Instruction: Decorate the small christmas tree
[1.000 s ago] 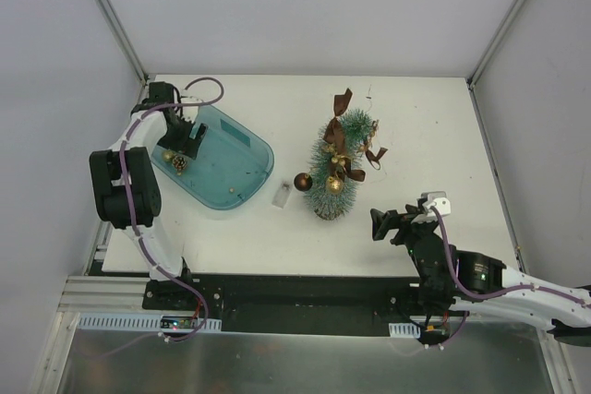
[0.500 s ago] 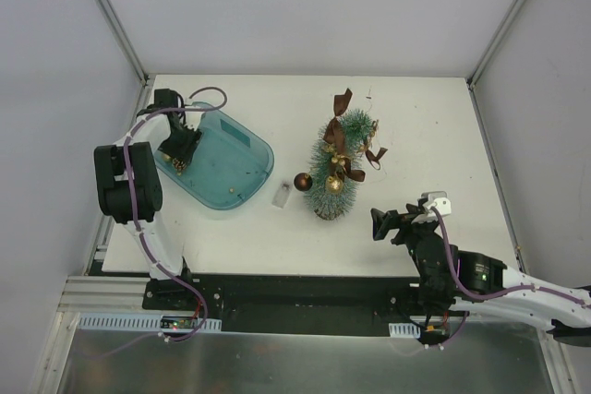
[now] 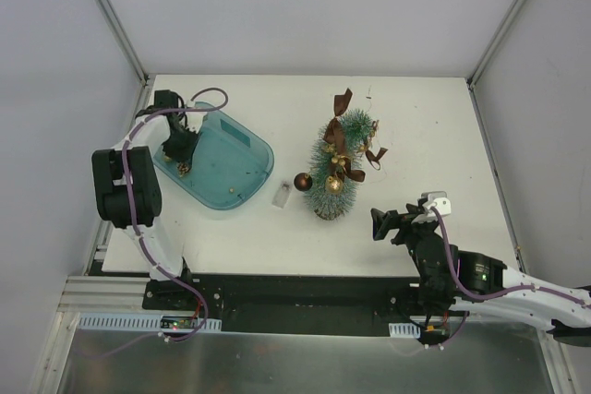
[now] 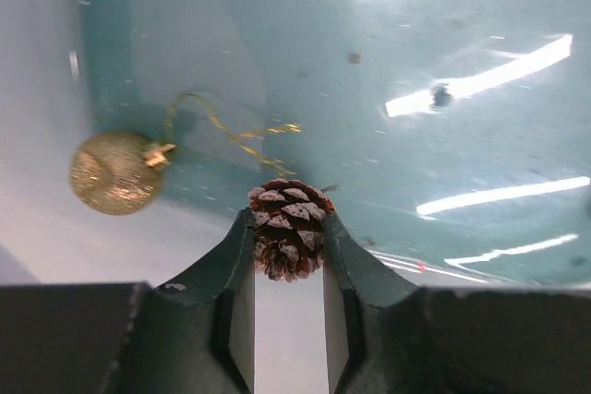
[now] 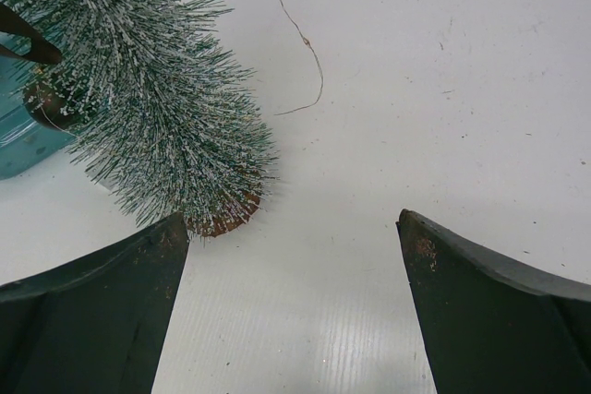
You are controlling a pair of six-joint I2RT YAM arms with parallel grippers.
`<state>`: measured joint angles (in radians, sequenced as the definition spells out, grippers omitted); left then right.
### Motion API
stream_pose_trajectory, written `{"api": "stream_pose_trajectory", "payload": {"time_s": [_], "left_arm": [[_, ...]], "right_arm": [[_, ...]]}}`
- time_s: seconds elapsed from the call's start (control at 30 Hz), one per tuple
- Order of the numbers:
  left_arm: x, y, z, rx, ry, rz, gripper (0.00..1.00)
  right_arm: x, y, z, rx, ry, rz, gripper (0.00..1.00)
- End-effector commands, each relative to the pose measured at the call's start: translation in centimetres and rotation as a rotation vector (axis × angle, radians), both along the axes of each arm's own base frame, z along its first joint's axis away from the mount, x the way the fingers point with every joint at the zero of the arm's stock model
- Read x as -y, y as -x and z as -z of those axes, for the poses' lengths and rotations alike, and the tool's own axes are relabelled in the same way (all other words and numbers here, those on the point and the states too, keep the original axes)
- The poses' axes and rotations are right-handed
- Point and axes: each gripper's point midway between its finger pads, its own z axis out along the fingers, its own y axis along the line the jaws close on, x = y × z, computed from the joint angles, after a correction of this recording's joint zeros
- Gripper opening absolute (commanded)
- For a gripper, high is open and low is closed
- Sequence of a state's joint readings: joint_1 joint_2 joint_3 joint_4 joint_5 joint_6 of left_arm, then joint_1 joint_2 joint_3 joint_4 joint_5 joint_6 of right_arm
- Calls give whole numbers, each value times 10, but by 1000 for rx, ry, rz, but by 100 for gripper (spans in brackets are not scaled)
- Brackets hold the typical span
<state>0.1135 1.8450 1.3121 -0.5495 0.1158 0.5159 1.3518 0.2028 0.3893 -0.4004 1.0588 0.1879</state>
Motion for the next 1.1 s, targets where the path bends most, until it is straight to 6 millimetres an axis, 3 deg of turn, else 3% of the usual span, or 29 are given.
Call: {"api": "stream_pose_trajectory", "payload": {"time_s": [0.0, 0.1, 0.27, 0.43, 0.57, 0.73, 0.87, 1.0, 1.07], "left_arm": [[48, 6, -65, 85, 143, 51, 12], [83, 14, -103, 144, 225, 107, 11], [147, 53, -151, 184, 354, 230, 12], [193, 100, -167, 137, 493, 318, 13], [225, 142, -156, 37, 557, 408, 13], [241, 184, -114, -89, 507, 548, 14], [243, 200, -78, -191, 425, 601, 12], [247, 203, -62, -225, 409, 626, 13], [246, 205, -56, -240, 401, 635, 19]], "right_arm": [[2, -2, -20, 26, -36, 10, 98], [5, -2, -23, 33, -28, 16, 98], [12, -2, -26, 41, -34, 28, 98], [15, -1, -26, 39, -59, 25, 98], [14, 1, -20, 25, -46, 16, 98], [16, 1, -22, 23, -44, 20, 98], [16, 1, -24, 24, -48, 23, 98], [16, 0, -27, 23, -39, 27, 98], [16, 0, -28, 23, -31, 30, 98]]}}
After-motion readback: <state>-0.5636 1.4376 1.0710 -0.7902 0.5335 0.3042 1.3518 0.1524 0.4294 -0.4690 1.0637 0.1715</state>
